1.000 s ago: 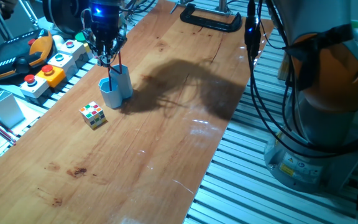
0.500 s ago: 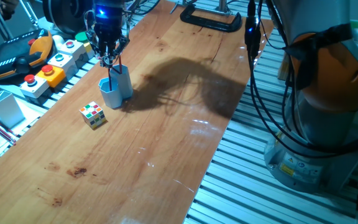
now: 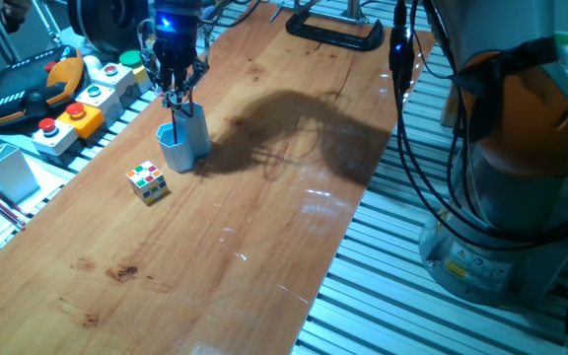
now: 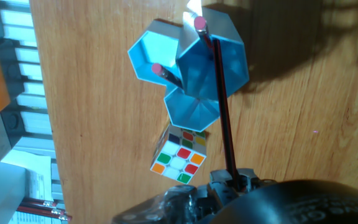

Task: Put the pen into the pen holder

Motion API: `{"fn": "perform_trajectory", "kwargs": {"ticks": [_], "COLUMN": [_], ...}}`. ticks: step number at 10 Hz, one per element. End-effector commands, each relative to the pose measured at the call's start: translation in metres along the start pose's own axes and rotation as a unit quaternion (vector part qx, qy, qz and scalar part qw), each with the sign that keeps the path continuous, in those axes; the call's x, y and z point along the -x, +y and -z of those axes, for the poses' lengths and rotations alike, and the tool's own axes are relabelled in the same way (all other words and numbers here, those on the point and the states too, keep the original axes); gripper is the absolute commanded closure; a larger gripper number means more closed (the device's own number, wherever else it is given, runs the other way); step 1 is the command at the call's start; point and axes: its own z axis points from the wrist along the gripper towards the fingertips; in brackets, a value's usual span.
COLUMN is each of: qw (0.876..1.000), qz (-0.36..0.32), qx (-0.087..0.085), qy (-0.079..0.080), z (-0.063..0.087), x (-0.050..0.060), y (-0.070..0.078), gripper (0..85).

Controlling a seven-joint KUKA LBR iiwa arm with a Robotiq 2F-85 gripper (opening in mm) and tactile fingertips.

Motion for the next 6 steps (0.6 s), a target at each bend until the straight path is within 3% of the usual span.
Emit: {"fn": "perform_trajectory", "kwargs": {"ticks": [1, 6], "qw": [1.0, 1.0], "qz": [0.001, 0.003], "qx": [0.0, 0.002], "qy": [0.0, 0.001], "z": [-0.0005, -0.0043], "x": [0.0009, 0.0066], "y": [-0.0003, -0.0013], "gripper": [84.0, 84.0]}}
